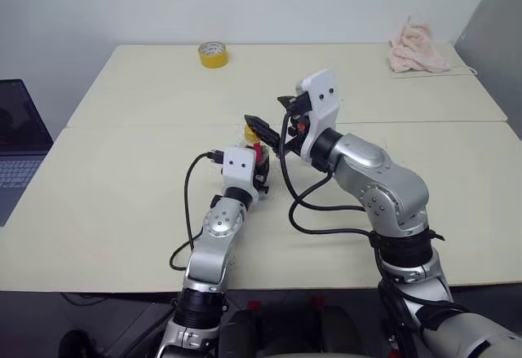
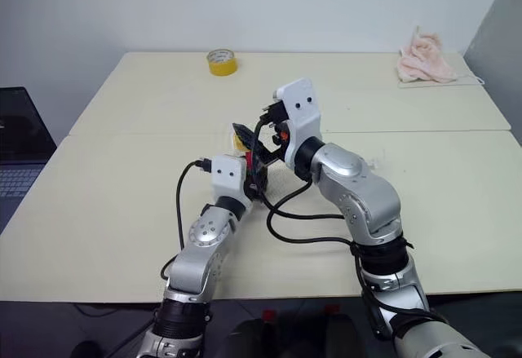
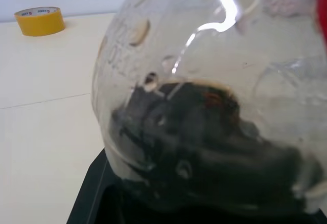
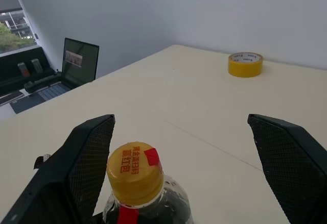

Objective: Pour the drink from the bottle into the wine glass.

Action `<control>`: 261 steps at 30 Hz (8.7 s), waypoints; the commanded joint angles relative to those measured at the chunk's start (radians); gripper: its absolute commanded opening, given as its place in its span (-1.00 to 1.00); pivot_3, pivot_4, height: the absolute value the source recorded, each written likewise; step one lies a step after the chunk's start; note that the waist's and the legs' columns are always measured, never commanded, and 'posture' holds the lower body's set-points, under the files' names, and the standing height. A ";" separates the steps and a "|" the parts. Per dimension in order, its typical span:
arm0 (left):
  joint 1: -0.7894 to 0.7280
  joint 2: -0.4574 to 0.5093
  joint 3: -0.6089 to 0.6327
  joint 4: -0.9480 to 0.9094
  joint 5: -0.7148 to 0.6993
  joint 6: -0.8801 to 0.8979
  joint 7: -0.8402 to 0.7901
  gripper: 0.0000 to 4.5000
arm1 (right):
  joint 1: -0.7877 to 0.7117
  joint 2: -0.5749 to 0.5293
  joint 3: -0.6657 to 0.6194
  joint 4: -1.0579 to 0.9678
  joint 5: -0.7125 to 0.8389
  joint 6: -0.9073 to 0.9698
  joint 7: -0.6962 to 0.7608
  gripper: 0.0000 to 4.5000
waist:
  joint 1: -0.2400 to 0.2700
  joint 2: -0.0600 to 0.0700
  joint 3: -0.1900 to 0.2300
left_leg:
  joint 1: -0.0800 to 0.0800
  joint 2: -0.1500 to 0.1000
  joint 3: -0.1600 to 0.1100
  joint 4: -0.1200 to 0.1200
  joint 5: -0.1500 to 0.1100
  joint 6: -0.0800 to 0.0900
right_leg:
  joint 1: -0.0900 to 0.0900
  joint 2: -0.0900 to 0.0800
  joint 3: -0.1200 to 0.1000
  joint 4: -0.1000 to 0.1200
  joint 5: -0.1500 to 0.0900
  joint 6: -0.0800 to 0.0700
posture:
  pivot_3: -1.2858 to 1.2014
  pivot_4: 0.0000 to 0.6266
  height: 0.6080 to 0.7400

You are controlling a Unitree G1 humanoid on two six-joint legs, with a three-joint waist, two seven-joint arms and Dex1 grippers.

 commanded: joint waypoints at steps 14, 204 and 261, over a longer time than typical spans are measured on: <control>-0.026 -0.005 -0.029 -0.024 0.001 -0.034 -0.032 -0.08 | -0.063 -0.013 0.080 0.066 -0.048 -0.056 0.096 0.98 | 0.000 0.000 0.000 | 0.000 0.000 0.000 0.000 0.000 0.000 | 0.000 0.000 0.000 0.000 0.000 0.000 | 0.03 -0.52 1.00; 0.011 -0.012 -0.021 0.000 -0.021 -0.196 -0.084 -0.54 | -0.095 -0.019 0.003 0.151 0.031 -0.097 0.182 1.00 | -0.008 0.000 0.000 | -0.003 0.000 0.000 0.001 0.000 0.000 | -0.003 0.000 0.000 0.000 0.000 0.000 | 0.03 -0.52 1.00; 0.009 -0.002 -0.016 0.013 -0.024 -0.216 -0.067 -0.59 | 0.100 -0.182 -0.091 0.023 0.064 -0.008 0.177 1.00 | -0.018 0.000 0.000 | -0.007 0.000 0.001 0.001 0.001 -0.001 | -0.009 0.000 0.001 0.002 0.000 0.000 | 0.03 -0.52 1.00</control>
